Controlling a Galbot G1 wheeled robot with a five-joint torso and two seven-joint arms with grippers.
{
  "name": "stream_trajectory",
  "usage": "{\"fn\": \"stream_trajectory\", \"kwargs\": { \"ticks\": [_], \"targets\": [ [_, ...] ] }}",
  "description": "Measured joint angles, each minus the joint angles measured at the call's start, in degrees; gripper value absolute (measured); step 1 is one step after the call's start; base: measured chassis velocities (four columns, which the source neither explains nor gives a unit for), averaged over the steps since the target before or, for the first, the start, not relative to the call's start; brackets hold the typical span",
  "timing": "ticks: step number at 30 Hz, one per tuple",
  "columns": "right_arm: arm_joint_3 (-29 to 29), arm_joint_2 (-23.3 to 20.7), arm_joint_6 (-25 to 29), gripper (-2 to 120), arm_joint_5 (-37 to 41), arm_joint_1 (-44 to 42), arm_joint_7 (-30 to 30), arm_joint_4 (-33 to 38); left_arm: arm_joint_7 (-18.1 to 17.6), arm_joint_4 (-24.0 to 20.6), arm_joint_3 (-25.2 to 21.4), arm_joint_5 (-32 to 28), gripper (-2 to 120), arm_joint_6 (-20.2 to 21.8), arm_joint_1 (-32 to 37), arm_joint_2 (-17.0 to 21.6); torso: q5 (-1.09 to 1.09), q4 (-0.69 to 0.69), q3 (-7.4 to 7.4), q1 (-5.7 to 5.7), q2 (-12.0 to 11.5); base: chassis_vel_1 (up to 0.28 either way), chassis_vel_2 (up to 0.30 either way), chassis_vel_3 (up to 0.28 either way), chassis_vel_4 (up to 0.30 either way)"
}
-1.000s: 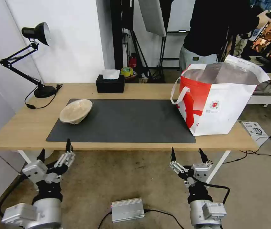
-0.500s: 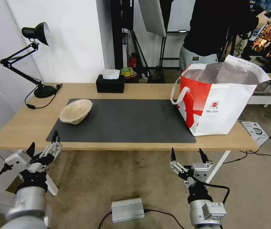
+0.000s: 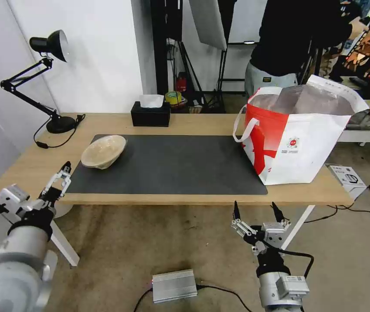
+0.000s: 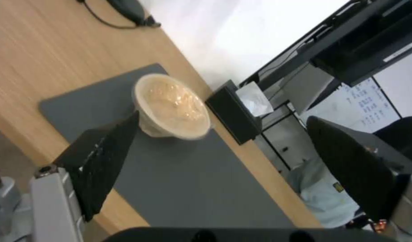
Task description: Pick up the trash from the table and place it into the takeout bag.
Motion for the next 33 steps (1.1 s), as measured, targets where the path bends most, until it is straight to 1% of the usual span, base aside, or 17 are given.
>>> {"fn": "stream_trajectory", "kwargs": {
  "ticks": [2, 3, 6, 7, 11, 12, 15, 17, 21, 22, 25, 26, 29, 33],
  "targets": [
    [0.00, 0.00, 0.00, 100, 0.00, 0.00, 0.00, 0.00, -2.14, 1.57, -0.25, -3.21, 100, 0.53, -2.27, 2.14, -0.01, 0.00, 0.00, 0.00, 0.00, 0.000, 0.000, 0.000, 0.000],
    [0.00, 0.00, 0.00, 100, 0.00, 0.00, 0.00, 0.00, -2.14, 1.57, -0.25, -3.21, 100, 0.53, -2.27, 2.14, -0.01, 0.00, 0.00, 0.00, 0.00, 0.000, 0.000, 0.000, 0.000],
    [0.00, 0.00, 0.00, 100, 0.00, 0.00, 0.00, 0.00, -5.72, 4.23, 0.06, -8.12, 100, 0.89, -6.64, 5.66, 0.00, 0.00, 0.00, 0.00, 0.00, 0.000, 0.000, 0.000, 0.000],
    [0.00, 0.00, 0.00, 100, 0.00, 0.00, 0.00, 0.00, -5.72, 4.23, 0.06, -8.12, 100, 0.89, -6.64, 5.66, 0.00, 0.00, 0.00, 0.00, 0.00, 0.000, 0.000, 0.000, 0.000],
    [0.00, 0.00, 0.00, 100, 0.00, 0.00, 0.00, 0.00, -8.07, 7.87, 1.88, -11.82, 100, 1.15, -12.19, 9.16, 0.00, 0.00, 0.00, 0.00, 0.00, 0.000, 0.000, 0.000, 0.000],
    [0.00, 0.00, 0.00, 100, 0.00, 0.00, 0.00, 0.00, -8.07, 7.87, 1.88, -11.82, 100, 1.15, -12.19, 9.16, 0.00, 0.00, 0.00, 0.00, 0.00, 0.000, 0.000, 0.000, 0.000],
    [0.01, 0.00, 0.00, 100, 0.00, 0.00, 0.00, 0.00, -9.42, 11.03, 3.94, -12.86, 100, 2.14, -16.48, 10.89, 0.00, 0.00, 0.00, 0.00, 0.00, 0.000, 0.000, 0.000, 0.000],
    [0.00, 0.00, 0.00, 100, 0.00, 0.00, 0.00, 0.00, -9.80, 11.70, 4.56, -13.19, 100, 2.30, -17.49, 11.26, 0.00, 0.00, 0.00, 0.00, 0.00, 0.000, 0.000, 0.000, 0.000],
    [0.00, 0.00, 0.00, 100, 0.00, 0.00, 0.00, 0.00, -11.23, 15.30, 7.58, -15.02, 100, 2.67, -21.68, 12.43, 0.00, 0.00, 0.00, 0.00, 0.00, 0.000, 0.000, 0.000, 0.000],
    [0.00, 0.00, 0.00, 100, 0.00, 0.00, 0.00, 0.00, -11.23, 15.30, 7.58, -15.02, 100, 2.67, -21.68, 12.43, 0.00, 0.00, 0.00, 0.00, 0.00, 0.000, 0.000, 0.000, 0.000],
    [0.01, 0.00, 0.00, 100, 0.00, 0.00, 0.00, 0.00, -12.49, 17.55, 9.02, -16.15, 100, 3.06, -23.66, 12.63, 0.00, 0.00, 0.00, 0.00, 0.00, 0.000, 0.000, 0.000, 0.000],
    [0.01, 0.00, 0.00, 100, 0.00, 0.00, 0.00, 0.00, -12.49, 17.55, 9.02, -16.15, 100, 3.06, -23.66, 12.63, 0.00, 0.00, 0.00, 0.00, 0.00, 0.000, 0.000, 0.000, 0.000],
    [0.00, 0.00, 0.00, 100, 0.00, 0.00, 0.00, 0.00, -14.37, 19.58, 10.32, -17.12, 100, 3.95, -25.15, 12.64, 0.00, 0.00, 0.00, 0.00, 0.00, 0.000, 0.000, 0.000, 0.000],
    [0.01, 0.00, 0.00, 100, 0.00, 0.00, 0.00, 0.00, -15.73, 20.76, 11.05, -17.49, 100, 4.27, -25.98, 12.62, 0.00, 0.00, 0.00, 0.00, 0.00, 0.000, 0.000, 0.000, 0.000]
  ]
}}
